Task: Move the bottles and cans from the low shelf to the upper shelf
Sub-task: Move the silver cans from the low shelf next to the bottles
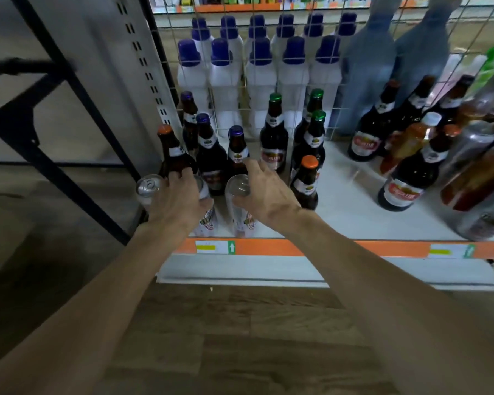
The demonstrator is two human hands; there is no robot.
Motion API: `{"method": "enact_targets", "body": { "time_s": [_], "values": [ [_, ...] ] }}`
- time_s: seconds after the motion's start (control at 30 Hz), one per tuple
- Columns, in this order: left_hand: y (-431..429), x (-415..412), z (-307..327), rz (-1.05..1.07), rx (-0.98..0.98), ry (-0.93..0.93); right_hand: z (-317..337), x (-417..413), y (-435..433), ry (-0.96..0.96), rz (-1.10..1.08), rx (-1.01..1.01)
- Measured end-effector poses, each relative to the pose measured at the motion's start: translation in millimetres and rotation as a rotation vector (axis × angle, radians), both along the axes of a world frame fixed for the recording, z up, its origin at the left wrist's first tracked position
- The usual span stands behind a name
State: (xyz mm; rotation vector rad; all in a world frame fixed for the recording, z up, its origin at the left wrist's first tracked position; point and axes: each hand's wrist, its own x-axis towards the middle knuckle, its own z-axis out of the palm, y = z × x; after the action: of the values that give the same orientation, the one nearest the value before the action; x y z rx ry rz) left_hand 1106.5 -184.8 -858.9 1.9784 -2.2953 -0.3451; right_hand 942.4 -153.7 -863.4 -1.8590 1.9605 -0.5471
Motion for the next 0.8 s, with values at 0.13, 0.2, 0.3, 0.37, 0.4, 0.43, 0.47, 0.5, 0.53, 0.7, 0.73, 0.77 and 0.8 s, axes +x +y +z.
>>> {"method": "enact_targets", "body": {
  "time_s": [0.13,0.2,0.3,0.37,0.4,0.43,0.47,0.5,0.53,0.7,0.73,0.77,0.8],
  "values": [
    [-4.6,0.0,-5.4,0.003,-0.032,-0.046,-6.8,3.1,-2.1,-0.053,0.020,0.070],
    [-6.6,0.8,-5.1,-0.009,-0.048,-0.026,-8.3,0.1,-1.7,-0.071,0.012,0.092],
    [-7.8,-0.5,-7.0,-0.043,-0.070,0.026,-8.1,-6.0,-1.5,-0.111,-0.005,0.111],
    [-2.4,-3.7,-1.3,-0.078,-0.077,0.046,0.9,-6.8,4.6,-0.097,-0.037,0.122],
    [2.3,-4.7,4.5,-0.092,-0.077,0.071,8.2,-5.1,10.3,-0.084,-0.048,0.123],
    [8.8,-5.7,17.5,-0.108,-0.079,0.108,22.2,-3.8,18.2,-0.081,-0.063,0.118],
    [16.1,-6.8,33.1,-0.123,-0.079,0.143,39.3,-2.7,27.1,-0.085,-0.080,0.112],
    [25.0,-7.1,52.9,-0.133,-0.077,0.169,60.4,-1.6,37.0,-0.087,-0.097,0.108],
    [34.6,-6.9,79.7,-0.138,-0.065,0.186,88.3,-1.0,47.9,-0.080,-0.117,0.118],
    [90.8,-2.2,267.4,-0.191,0.060,0.226,277.0,1.9,113.0,-0.075,-0.233,0.189],
    [100.5,-1.8,313.0,-0.201,0.090,0.216,321.0,1.3,127.3,-0.084,-0.264,0.201],
    [109.8,-1.3,358.7,-0.212,0.104,0.197,365.4,0.7,141.5,-0.091,-0.291,0.215],
    [116.9,-1.1,404.1,-0.233,0.109,0.174,409.6,-0.3,154.1,-0.093,-0.311,0.219]
  ]
}}
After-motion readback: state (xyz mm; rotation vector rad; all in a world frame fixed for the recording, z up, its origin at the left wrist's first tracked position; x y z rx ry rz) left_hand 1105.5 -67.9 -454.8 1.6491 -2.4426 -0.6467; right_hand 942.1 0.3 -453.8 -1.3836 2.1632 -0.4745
